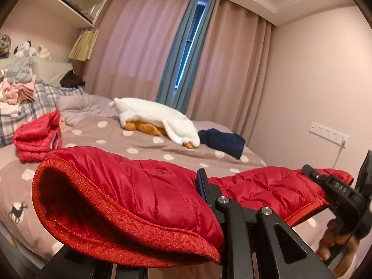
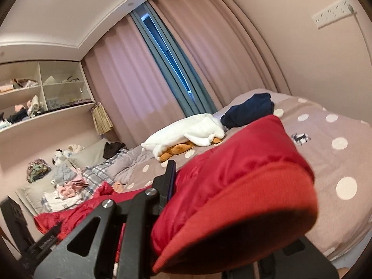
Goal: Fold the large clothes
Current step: 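Carry the folded hem over the jacket with both grippers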
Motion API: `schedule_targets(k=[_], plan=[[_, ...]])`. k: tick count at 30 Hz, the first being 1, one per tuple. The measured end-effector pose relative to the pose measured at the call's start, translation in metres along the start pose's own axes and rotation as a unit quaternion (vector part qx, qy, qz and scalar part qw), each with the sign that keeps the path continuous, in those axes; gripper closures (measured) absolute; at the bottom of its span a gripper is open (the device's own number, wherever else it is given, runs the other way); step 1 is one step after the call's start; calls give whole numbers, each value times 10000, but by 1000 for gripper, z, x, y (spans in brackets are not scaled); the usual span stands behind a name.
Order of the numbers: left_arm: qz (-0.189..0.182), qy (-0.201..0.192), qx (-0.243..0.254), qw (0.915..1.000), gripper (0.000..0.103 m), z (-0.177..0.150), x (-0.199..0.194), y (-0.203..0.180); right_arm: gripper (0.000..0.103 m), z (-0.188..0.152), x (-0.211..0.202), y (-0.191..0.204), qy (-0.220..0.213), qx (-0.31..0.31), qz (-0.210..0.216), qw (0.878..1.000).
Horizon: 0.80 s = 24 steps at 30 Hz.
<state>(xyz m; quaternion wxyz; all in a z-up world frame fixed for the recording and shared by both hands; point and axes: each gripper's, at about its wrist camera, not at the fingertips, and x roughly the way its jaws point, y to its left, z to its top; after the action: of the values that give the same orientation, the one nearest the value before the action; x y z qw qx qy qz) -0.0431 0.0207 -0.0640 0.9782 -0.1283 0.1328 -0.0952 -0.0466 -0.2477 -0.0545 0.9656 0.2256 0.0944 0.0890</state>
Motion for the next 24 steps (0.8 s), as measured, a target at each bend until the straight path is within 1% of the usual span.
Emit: schedule_targets(k=[2, 5, 15, 18, 21, 24], plan=[[-11, 71, -37, 10000, 82, -2, 5, 2, 84, 0, 6, -3, 49, -41, -102, 9999], [105, 193, -66, 9997, 82, -2, 17, 4, 84, -2, 18, -8, 179, 13, -164, 9997], [285, 264, -109, 9992, 82, 11, 41, 5, 84, 7, 48, -8, 233, -96, -340, 9991], [399, 333, -55, 9986, 82, 17, 57, 4, 84, 11, 63, -7, 243, -192, -461, 9985], [553, 505, 76, 9972, 82, 24, 79, 2, 84, 13, 80, -8, 294, -236, -571, 9977], [633, 692, 37, 9956, 82, 27, 101, 7, 84, 13, 97, -12, 366, -239, -635, 9970]])
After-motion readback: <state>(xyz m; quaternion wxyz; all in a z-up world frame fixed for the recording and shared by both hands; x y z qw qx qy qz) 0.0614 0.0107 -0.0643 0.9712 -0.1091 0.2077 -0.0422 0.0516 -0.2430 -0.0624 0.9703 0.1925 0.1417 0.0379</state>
